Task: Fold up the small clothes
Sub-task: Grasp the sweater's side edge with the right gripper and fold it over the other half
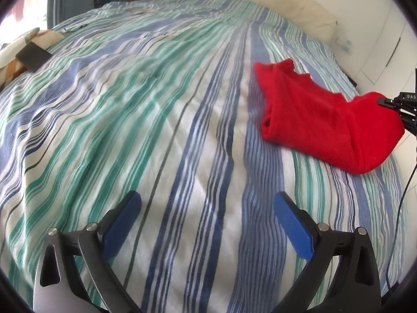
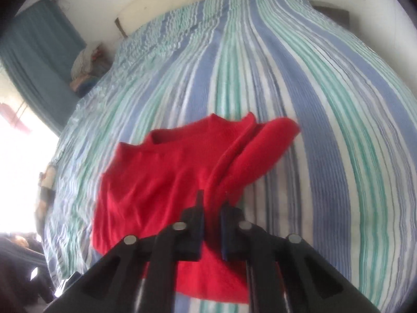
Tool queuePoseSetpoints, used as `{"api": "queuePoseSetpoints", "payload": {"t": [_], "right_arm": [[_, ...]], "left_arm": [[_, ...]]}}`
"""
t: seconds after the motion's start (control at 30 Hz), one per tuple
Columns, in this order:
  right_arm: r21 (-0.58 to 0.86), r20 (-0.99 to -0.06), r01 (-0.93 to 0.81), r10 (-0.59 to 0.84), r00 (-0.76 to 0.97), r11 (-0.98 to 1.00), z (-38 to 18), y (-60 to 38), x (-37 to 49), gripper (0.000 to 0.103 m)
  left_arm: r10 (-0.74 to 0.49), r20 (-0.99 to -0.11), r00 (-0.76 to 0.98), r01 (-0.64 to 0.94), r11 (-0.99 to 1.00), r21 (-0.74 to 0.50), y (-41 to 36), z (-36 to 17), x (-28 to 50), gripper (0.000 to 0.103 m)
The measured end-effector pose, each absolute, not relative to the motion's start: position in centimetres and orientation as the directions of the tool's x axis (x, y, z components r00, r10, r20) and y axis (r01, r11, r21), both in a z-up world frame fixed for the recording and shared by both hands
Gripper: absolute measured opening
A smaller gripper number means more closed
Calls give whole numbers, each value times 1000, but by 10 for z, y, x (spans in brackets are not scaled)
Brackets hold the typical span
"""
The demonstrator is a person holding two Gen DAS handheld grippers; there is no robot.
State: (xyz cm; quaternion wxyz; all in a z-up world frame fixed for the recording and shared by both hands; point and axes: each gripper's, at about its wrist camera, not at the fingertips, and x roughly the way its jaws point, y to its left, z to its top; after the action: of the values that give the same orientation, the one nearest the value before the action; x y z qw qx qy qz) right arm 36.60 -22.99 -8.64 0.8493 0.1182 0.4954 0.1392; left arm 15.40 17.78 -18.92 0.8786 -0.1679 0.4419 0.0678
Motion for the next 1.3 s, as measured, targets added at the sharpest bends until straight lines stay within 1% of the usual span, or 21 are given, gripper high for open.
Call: {"api": "queuePoseSetpoints", "payload": {"t": [0.07,0.17,0.23,0.37,0.4,0.47,0.5,0.53,0.6,0.63,0.7,0.73,0.8,0.83,0.87,0.97,1.03,1.1,1.17,1.27,1.3], "right_arm": [[373,-787,-184,415,456,909,-72,-192,372,10],[415,-778,-248,483,403,875,-73,-133,381,10],[400,-785,-290,489,381,869,-82,-94,383,10],[394,-812,-331,493,312,857,-118,-33,387,10],[407,-817,-342,505,279,847,-128,-22,387,17],[503,-791,-344,583,186,792,-147,-9,386,31],[570,-758,-332,637,139,751,-153,-7,383,46],[634,-715,-318,691,108,705,-155,-7,380,50],[734,-616,-311,785,70,604,-149,-15,373,52],[751,-589,-322,805,68,577,-142,-21,370,54],[703,-608,-376,785,122,604,-125,-38,363,55],[650,-641,-405,750,162,643,-118,-46,360,55],[456,-756,-451,601,259,767,-109,-55,354,55],[373,-792,-458,534,296,807,-110,-59,351,55],[326,-816,-454,489,309,830,-115,-62,350,55],[287,-844,-478,456,284,830,-139,-57,339,51],[256,-841,-551,464,278,794,-150,-39,323,51],[233,-851,-639,472,231,733,-166,-14,300,51],[165,-880,-712,427,206,683,-182,6,279,51],[110,-889,-755,404,217,647,-182,10,265,51],[122,-883,-755,418,214,644,-175,5,264,51]], "left_arm": [[-33,-795,606,-299,917,-265,189,-191,154,101],[-40,-798,601,-322,902,-287,198,-195,154,101],[-39,-799,600,-324,902,-287,200,-197,154,101],[-31,-804,594,-318,909,-271,197,-197,155,101],[-29,-804,593,-316,911,-266,197,-198,156,101],[-28,-805,592,-316,911,-264,197,-198,156,101],[-31,-804,593,-317,910,-269,198,-198,156,101],[-34,-803,595,-319,907,-275,199,-198,156,101],[-38,-801,598,-327,901,-286,201,-197,155,101],[-39,-800,599,-332,897,-292,203,-197,154,101],[-42,-797,603,-342,888,-306,206,-197,154,101],[-43,-796,603,-346,886,-310,207,-198,154,101],[-40,-797,602,-350,884,-309,207,-198,155,101],[-36,-798,601,-350,886,-304,206,-199,155,101],[-30,-800,599,-349,889,-296,205,-199,155,101],[-11,-805,593,-342,902,-264,200,-201,156,101],[3,-810,587,-334,912,-239,197,-202,155,101],[18,-813,581,-326,921,-213,194,-203,156,101],[31,-816,577,-323,927,-192,191,-204,156,102],[39,-819,572,-317,932,-177,189,-204,157,102],[39,-819,572,-316,932,-176,189,-204,157,102]]}}
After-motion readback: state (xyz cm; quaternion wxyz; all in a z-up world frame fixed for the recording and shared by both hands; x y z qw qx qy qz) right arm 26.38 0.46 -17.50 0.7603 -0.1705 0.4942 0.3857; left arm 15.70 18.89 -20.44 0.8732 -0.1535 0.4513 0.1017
